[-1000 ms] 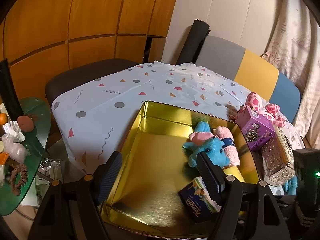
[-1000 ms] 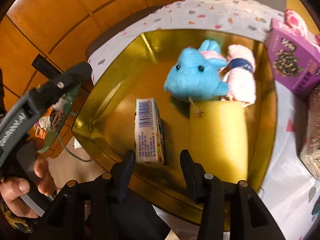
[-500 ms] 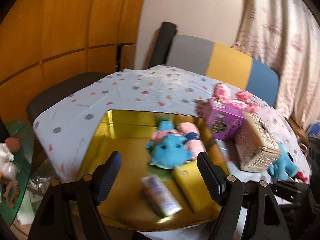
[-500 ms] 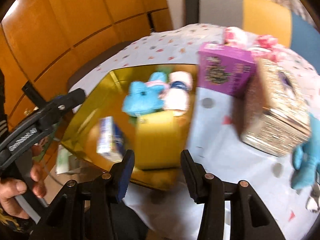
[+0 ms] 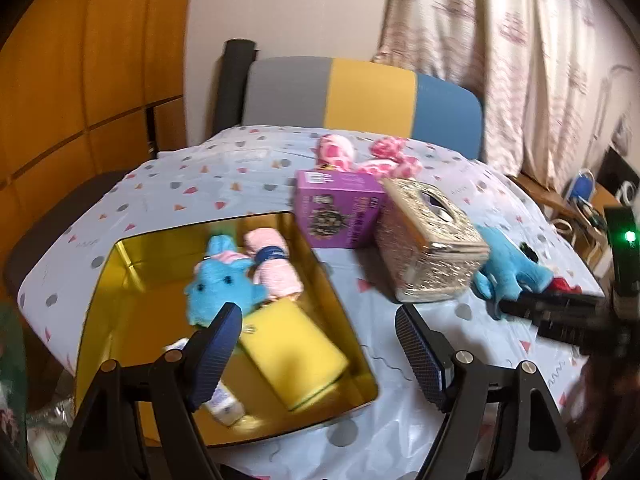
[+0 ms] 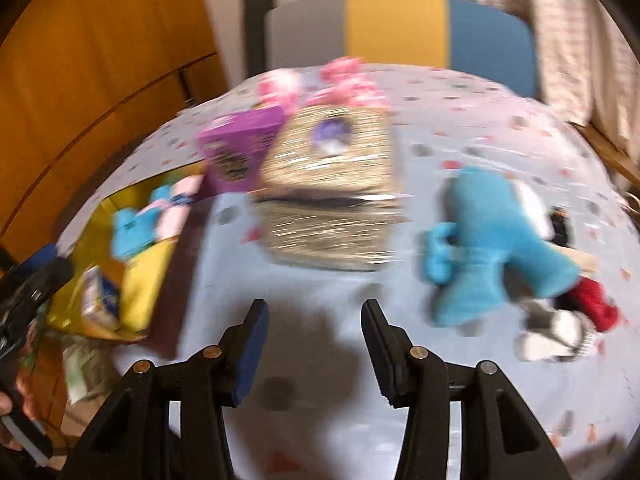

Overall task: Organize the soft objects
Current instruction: 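Move both tools back to the remaining items beside the silver box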

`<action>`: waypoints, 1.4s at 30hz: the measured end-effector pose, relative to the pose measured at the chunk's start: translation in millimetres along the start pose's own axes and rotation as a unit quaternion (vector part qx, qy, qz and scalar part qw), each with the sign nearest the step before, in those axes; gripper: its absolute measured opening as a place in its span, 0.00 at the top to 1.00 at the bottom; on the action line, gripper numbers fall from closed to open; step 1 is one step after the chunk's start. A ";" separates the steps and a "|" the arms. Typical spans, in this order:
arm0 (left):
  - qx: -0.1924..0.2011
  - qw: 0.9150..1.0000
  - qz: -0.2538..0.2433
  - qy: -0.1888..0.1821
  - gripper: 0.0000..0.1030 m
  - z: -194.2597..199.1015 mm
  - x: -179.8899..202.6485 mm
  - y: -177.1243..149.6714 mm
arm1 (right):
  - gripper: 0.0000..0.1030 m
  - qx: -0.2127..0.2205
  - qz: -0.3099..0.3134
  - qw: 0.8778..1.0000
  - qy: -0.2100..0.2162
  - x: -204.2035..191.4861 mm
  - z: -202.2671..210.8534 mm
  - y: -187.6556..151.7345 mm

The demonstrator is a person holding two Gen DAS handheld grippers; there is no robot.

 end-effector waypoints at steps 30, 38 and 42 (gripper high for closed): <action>-0.137 0.973 -0.148 -0.109 0.24 -57.5 133.9 -73.5 | 0.42 0.123 -0.366 0.910 -0.151 236.2 80.7 -90.8; -0.177 0.961 -0.169 -0.127 0.25 -68.7 164.7 -102.0 | 0.41 0.134 -0.410 0.892 -0.135 246.2 81.3 -102.5; -0.184 0.958 -0.175 -0.134 0.27 -73.4 178.5 -105.0 | 0.41 0.136 -0.416 0.889 -0.134 247.5 81.9 -105.2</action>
Point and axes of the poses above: each gripper's, at about its wrist camera, not at the fingertips, and z roughly against the way its jaws point, x to its right, y to its top, the point moved 7 cm from there along -z, roughly the way its jaws point, and after that the axes turned 15 degrees about z, right-handed, at the moved point
